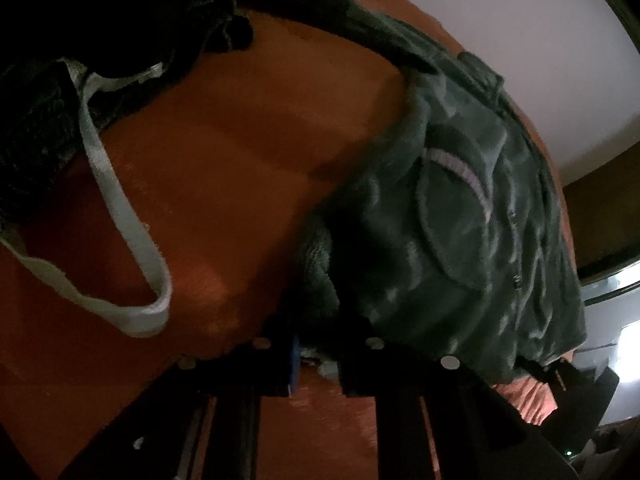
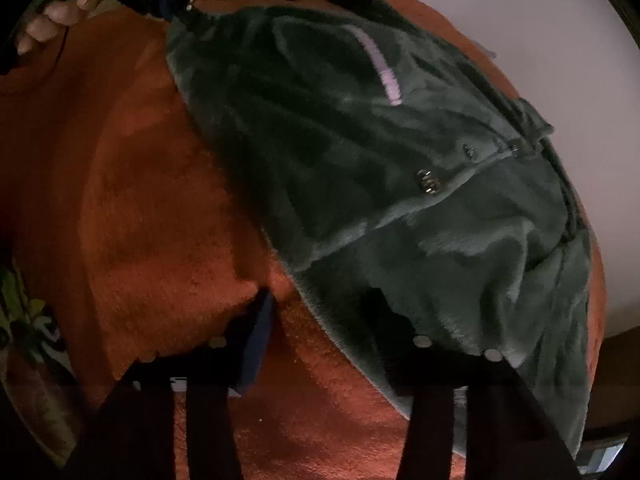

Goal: Fold clothes

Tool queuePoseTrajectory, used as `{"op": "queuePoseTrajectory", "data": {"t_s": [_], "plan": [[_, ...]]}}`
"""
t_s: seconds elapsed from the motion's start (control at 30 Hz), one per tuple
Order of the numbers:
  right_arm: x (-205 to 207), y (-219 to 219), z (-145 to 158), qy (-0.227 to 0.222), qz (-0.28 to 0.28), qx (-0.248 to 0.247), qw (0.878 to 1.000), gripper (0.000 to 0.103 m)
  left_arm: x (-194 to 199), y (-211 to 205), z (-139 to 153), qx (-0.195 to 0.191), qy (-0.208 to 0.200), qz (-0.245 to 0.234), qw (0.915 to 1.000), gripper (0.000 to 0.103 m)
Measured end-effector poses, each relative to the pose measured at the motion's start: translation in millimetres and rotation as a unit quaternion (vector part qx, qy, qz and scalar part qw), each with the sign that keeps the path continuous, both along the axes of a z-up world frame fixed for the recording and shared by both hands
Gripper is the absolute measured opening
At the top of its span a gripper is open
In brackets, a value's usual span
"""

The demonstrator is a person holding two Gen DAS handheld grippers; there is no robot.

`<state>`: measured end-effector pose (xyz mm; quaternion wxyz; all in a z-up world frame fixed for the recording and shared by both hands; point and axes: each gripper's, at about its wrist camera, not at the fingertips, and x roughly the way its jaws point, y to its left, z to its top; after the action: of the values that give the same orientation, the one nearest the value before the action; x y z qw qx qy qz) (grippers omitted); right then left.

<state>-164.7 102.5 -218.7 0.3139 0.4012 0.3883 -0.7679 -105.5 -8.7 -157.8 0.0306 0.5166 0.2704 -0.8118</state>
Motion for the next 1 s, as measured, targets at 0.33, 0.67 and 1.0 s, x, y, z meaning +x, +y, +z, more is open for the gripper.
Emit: {"op": "queuePoseTrajectory", "data": {"t_s": [0.33,0.67,1.0], "plan": [[-6.4,1.7,-5.5,0.020,0.025,0.046,0.998,0.018,-25.0,13.6,-6.8,0.007,-0.021,-0.003,0.9997,0.017],[32.4,32.7,46.2,-0.008,0.013,-0.018,1.000,0.005,32.6,12.4,32.4,-0.008,0.028,0.048,0.9984,0.011],[3.6,49.3,18.1,-0.141,-0.041,-0.008,0.989,0.008,52.6,31.3,5.4,-0.019,-0.010,0.016,0.9996,0.011]]}}
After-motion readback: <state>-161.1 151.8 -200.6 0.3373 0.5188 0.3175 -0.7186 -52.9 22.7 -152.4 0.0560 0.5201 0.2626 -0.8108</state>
